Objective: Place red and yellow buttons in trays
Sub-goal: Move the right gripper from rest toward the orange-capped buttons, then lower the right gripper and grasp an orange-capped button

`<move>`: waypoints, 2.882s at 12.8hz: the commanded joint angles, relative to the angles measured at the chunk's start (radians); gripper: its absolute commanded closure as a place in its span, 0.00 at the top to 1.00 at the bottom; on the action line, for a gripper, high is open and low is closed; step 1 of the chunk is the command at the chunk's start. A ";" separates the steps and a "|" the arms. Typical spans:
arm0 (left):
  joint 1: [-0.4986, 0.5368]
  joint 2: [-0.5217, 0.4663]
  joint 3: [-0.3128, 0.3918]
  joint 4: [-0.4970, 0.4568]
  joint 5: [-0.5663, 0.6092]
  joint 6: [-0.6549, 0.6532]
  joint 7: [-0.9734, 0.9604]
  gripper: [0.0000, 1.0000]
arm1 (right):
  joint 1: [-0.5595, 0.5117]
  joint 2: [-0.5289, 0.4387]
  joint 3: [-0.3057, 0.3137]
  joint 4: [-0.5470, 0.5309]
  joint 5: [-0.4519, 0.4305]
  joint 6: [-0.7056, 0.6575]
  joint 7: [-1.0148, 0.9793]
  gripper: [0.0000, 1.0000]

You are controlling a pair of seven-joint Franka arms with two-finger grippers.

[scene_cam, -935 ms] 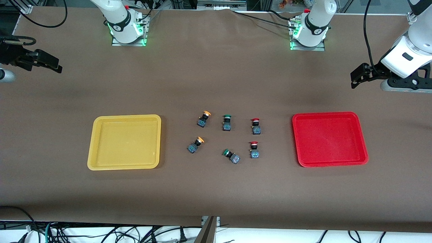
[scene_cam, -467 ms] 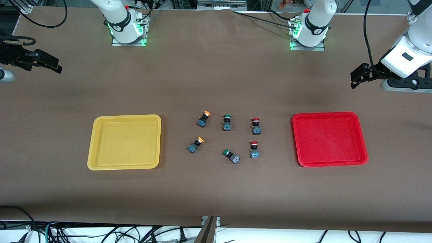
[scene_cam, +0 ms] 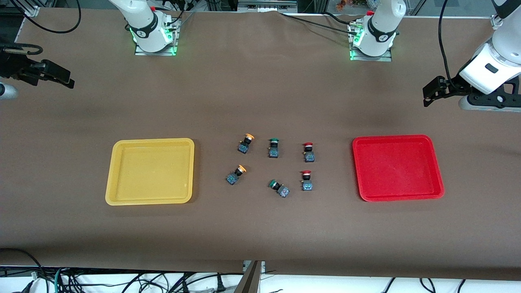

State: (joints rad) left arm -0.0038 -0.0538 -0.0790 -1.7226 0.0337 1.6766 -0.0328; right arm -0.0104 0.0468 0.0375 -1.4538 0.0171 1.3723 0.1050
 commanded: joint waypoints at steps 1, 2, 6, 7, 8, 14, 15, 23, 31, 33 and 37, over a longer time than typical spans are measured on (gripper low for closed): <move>0.007 -0.018 -0.004 -0.012 -0.003 -0.003 0.024 1.00 | -0.005 0.017 0.002 0.015 -0.008 0.005 -0.013 1.00; 0.007 -0.017 -0.004 -0.012 -0.003 -0.003 0.024 1.00 | -0.005 0.030 0.004 0.036 -0.008 0.005 -0.010 1.00; 0.007 -0.017 -0.004 -0.012 -0.003 -0.003 0.024 1.00 | -0.005 0.068 0.004 0.043 -0.014 0.014 -0.010 1.00; 0.007 -0.017 -0.004 -0.012 -0.003 -0.003 0.024 1.00 | -0.003 0.080 0.004 0.043 -0.014 0.017 -0.010 1.00; 0.007 -0.017 -0.004 -0.012 -0.003 -0.003 0.024 1.00 | -0.003 0.091 0.004 0.043 -0.019 0.033 -0.010 1.00; 0.007 -0.017 -0.004 -0.012 -0.003 -0.002 0.024 1.00 | 0.021 0.246 0.013 0.039 -0.059 0.183 0.008 1.00; 0.007 -0.017 -0.004 -0.012 -0.003 -0.002 0.024 1.00 | 0.039 0.278 0.013 0.039 -0.046 0.212 0.040 1.00; 0.007 -0.017 -0.004 -0.012 -0.005 -0.002 0.024 1.00 | 0.357 0.543 0.013 0.035 0.014 0.601 0.716 1.00; 0.007 -0.015 -0.004 -0.012 -0.005 -0.002 0.022 1.00 | 0.613 0.726 0.012 0.030 0.003 0.800 1.029 1.00; 0.007 -0.015 -0.004 -0.012 -0.005 -0.002 0.024 1.00 | 0.645 0.745 0.012 0.030 0.000 0.803 1.064 1.00; 0.007 -0.015 -0.004 -0.012 -0.005 -0.002 0.024 1.00 | 0.665 0.755 0.012 -0.017 -0.003 0.853 1.062 1.00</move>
State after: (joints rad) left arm -0.0038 -0.0543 -0.0796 -1.7252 0.0335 1.6767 -0.0327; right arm 0.6460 0.8018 0.0596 -1.4435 0.0163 2.1839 1.1570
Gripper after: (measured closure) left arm 0.000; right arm 0.000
